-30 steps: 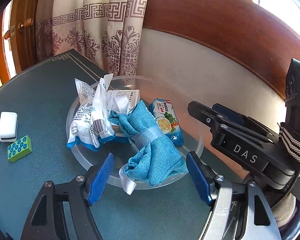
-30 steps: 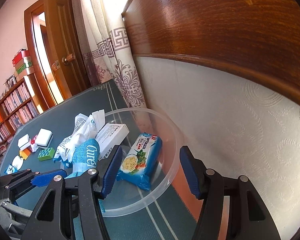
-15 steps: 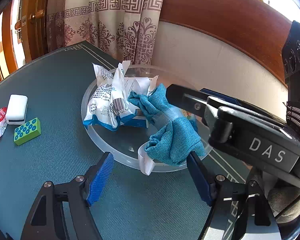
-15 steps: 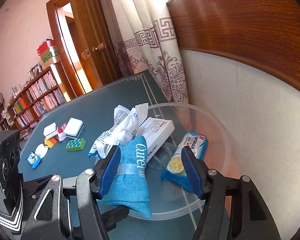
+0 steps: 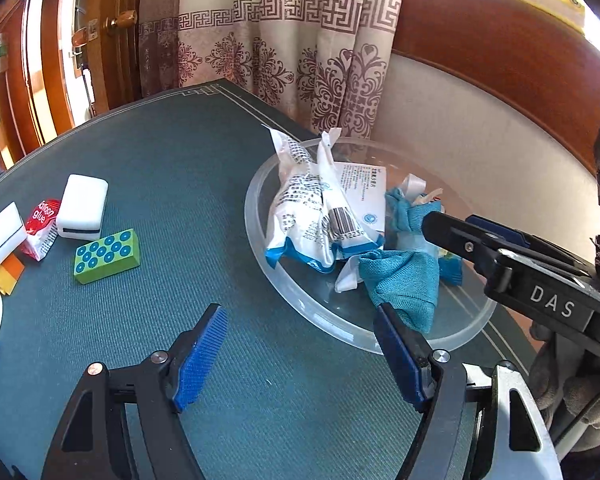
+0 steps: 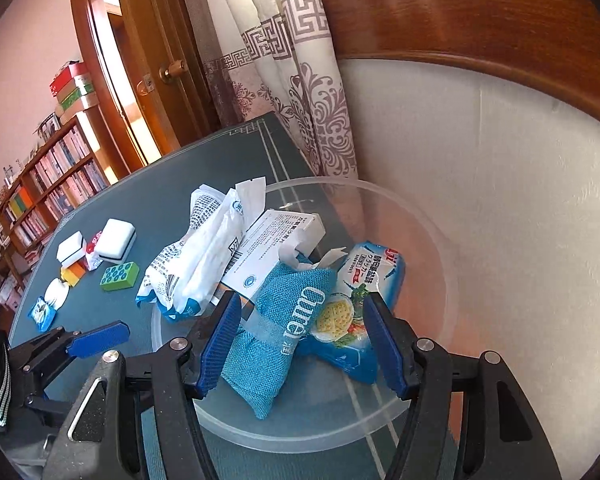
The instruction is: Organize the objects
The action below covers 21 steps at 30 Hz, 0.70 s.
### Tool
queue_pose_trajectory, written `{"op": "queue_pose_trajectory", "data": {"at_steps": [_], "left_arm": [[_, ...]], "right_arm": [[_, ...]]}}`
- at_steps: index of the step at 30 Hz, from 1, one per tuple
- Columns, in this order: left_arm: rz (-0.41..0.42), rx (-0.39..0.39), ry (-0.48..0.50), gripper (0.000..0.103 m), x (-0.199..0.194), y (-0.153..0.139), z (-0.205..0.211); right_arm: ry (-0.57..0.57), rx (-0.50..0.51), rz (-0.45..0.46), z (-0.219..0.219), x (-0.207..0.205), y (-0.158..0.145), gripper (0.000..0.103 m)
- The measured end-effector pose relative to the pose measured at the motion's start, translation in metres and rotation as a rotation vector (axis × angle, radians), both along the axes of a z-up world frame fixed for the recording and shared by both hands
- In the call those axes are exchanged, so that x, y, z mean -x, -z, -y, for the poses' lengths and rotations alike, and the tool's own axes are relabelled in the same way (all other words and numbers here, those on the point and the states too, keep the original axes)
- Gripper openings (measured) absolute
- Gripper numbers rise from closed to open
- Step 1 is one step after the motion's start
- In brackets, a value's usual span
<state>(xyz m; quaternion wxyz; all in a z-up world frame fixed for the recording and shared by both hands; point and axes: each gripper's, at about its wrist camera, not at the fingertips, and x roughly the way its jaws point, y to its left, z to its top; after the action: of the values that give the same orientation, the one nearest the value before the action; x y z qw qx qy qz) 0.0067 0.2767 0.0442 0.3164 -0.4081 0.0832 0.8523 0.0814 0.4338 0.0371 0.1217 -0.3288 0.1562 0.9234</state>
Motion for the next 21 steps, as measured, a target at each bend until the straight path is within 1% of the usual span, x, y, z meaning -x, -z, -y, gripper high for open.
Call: {"op": "queue_pose_trajectory", "data": {"at_steps": [4, 9, 14, 21], "left_arm": [[0.005, -0.014, -0.017, 0.081, 0.003, -0.003, 0.007], [-0.02, -0.021, -0.015, 0.095, -0.001, -0.01, 0.011], [-0.026, -0.024, -0.027, 0.102, -0.001, -0.012, 0.019], [-0.027, -0.037, -0.08, 0.103, 0.005, -0.012, 0.04]], "right_arm": [[0.012, -0.01, -0.001, 0.002, -0.004, 0.0, 0.065], [0.017, -0.007, -0.02, 0.005, -0.011, -0.004, 0.065], [0.018, -0.008, -0.043, 0.01, -0.015, -0.009, 0.065], [0.013, -0.013, -0.068, 0.02, -0.017, -0.014, 0.065]]}}
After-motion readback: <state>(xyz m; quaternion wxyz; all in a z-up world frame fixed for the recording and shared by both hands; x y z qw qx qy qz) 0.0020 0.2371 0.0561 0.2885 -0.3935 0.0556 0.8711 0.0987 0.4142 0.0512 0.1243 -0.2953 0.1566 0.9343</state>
